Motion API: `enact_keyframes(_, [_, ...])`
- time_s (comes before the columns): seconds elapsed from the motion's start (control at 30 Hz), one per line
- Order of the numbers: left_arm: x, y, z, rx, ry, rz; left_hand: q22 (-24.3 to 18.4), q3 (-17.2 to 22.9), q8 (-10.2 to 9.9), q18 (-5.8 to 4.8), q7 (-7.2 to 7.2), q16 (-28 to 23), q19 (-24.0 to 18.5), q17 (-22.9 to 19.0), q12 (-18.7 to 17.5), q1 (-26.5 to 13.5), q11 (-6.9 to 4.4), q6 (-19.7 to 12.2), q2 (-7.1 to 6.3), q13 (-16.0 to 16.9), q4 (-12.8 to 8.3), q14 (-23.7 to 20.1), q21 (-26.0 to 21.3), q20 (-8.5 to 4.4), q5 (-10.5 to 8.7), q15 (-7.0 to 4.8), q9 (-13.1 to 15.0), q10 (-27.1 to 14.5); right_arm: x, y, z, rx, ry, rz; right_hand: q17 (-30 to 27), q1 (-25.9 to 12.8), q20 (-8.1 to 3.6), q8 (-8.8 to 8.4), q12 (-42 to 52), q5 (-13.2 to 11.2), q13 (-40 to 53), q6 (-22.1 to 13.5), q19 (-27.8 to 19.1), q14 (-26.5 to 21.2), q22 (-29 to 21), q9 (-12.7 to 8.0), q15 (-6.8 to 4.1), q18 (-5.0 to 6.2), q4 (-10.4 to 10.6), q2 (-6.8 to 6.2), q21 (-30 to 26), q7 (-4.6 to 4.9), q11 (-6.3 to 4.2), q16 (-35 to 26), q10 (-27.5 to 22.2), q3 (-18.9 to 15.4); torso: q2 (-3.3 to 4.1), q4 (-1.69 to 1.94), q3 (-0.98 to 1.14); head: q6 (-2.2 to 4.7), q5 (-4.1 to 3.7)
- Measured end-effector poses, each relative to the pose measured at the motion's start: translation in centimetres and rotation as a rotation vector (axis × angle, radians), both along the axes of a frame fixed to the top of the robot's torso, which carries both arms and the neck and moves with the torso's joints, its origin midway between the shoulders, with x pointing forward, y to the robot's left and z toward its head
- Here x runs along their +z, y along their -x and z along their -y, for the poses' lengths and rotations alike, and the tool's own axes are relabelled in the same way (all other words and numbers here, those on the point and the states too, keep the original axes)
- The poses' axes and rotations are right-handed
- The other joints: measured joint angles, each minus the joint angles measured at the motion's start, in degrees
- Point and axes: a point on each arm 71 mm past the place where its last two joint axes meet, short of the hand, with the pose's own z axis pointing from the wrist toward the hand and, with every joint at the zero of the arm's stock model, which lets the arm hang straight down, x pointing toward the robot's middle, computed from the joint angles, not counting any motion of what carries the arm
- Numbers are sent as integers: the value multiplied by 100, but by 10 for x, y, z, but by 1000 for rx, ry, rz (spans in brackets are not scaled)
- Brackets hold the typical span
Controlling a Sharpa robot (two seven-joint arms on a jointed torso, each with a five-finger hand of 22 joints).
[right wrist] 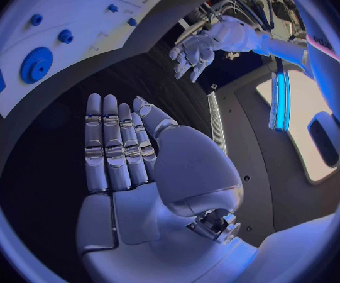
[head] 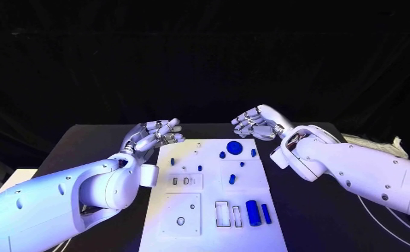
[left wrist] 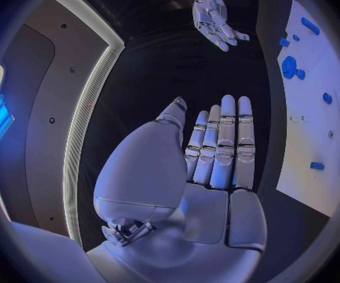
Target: Assemble the parts on the task board
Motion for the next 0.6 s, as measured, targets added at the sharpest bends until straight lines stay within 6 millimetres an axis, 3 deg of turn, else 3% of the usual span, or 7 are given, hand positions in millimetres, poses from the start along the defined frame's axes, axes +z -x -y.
enact_keyframes(0.2, [15, 11, 8, -56, 37, 4, -53, -41, -95, -1, 0, -129, 0, 39, -128, -29, 19, 0, 29, -11, -4, -44, -45, 0, 0, 44, -10, 21, 9, 2, -12, 25, 249, 98, 182, -25, -184, -23, 0, -31, 29, 271, 294, 575, 334, 11, -187, 0, 0, -126, 594, -128, -154, 160, 409, 0, 233, 39, -7, 65, -65])
enact_keyframes(0.23, [17, 12, 9, -62, 41, 4, -54, -41, -96, -1, 0, -129, 0, 39, -128, -29, 19, 0, 29, -11, -4, -44, -45, 0, 0, 44, -10, 21, 10, 2, -13, 25, 283, 113, 426, -99, -312, -69, -32, -84, 40, 447, 558, 960, 613, 18, -344, 0, 34, -260, 1077, -226, -275, 424, 653, -15, 266, 43, -8, 77, -70])
enact_keyframes(0.3, [20, 14, 11, -74, 50, 3, -54, -41, -96, -1, 0, -129, 0, 39, -128, -29, 19, 0, 29, -11, -4, -44, -45, 0, 0, 44, -10, 21, 12, 2, -16, 23, 356, 147, 743, -196, -418, -128, -67, -112, 40, 538, 755, 1143, 844, 18, -472, 0, 98, -356, 1498, -312, -354, 832, 788, -19, 335, 55, -9, 102, -87])
enact_keyframes(0.4, [23, 16, 14, -89, 59, 0, -61, -57, -113, -1, 0, -159, -22, 48, -143, -29, 39, 0, 29, -10, -20, -44, -46, 22, 0, 44, -10, 1, 15, 2, -21, 19, 441, 189, 1278, -269, -505, -185, -90, -112, 36, 564, 852, 1184, 1074, 18, -513, 0, 164, -430, 1886, -339, -389, 1607, 811, 47, 420, 73, -4, 121, -102])
enact_keyframes(0.53, [25, 19, 17, -105, 69, -3, -68, -56, -129, -1, 0, -162, -22, 54, -162, -29, 41, 0, 29, -16, -20, -63, -68, 22, 0, 63, -10, -1, 18, 3, -27, 21, 521, 231, 1750, -336, -500, -190, -90, -142, 27, 561, 927, 1183, 1293, 13, -514, 0, 232, -496, 2243, -337, -356, 2256, 635, 165, 509, 96, 4, 143, -102])
enact_keyframes(0.6, [26, 20, 18, -111, 72, -4, -69, -73, -129, -1, 0, -169, -22, 54, -162, -29, 41, 0, 29, -16, -36, -63, -68, 22, 0, 63, -10, -1, 20, 3, -31, 24, 548, 246, 1899, -379, -497, -190, -90, -142, 24, 491, 1080, 1183, 1686, 14, -514, 0, 256, -540, 2637, -329, -351, 2491, 548, 253, 550, 109, 10, 154, -90])
